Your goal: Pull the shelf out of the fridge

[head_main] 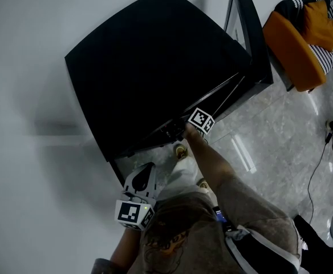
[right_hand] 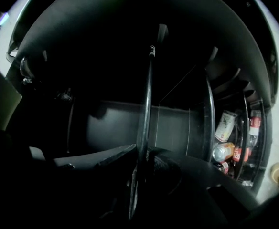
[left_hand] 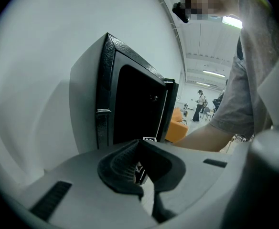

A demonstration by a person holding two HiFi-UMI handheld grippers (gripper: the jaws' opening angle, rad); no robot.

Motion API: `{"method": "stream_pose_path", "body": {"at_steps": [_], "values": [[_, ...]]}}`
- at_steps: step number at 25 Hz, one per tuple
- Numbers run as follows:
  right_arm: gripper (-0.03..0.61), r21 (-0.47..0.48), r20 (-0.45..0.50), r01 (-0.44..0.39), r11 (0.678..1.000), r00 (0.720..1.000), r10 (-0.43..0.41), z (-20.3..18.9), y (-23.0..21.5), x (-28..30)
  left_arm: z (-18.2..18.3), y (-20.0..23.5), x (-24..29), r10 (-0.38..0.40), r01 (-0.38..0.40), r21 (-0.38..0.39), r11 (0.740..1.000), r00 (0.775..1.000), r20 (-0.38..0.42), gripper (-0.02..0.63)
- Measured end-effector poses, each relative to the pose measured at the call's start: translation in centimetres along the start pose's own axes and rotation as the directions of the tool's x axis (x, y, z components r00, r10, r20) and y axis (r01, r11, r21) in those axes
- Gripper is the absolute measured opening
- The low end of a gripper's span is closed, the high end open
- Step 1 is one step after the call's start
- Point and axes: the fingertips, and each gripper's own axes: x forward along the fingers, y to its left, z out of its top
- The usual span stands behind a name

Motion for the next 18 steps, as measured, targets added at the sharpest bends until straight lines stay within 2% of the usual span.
{"method": "stream_pose_path", "body": {"at_steps": [10, 18], "values": [[0.029, 0.053, 0.008, -0.024, 0.998, 1.0, 0.023, 0.0, 0.0, -0.3, -0.2, -0.1, -0.1, 0.008, -0.008, -0.006, 1.0, 1.0, -0.004, 0.005], [0.028, 0.074, 0.018, -0.041, 0.996, 0.999, 0.04, -0.3, -0.2, -2.7, -0.1, -0.6, -0.3, 0.0, 0.0, -0.004, 1.0, 1.0, 0.009, 0.006]]}}
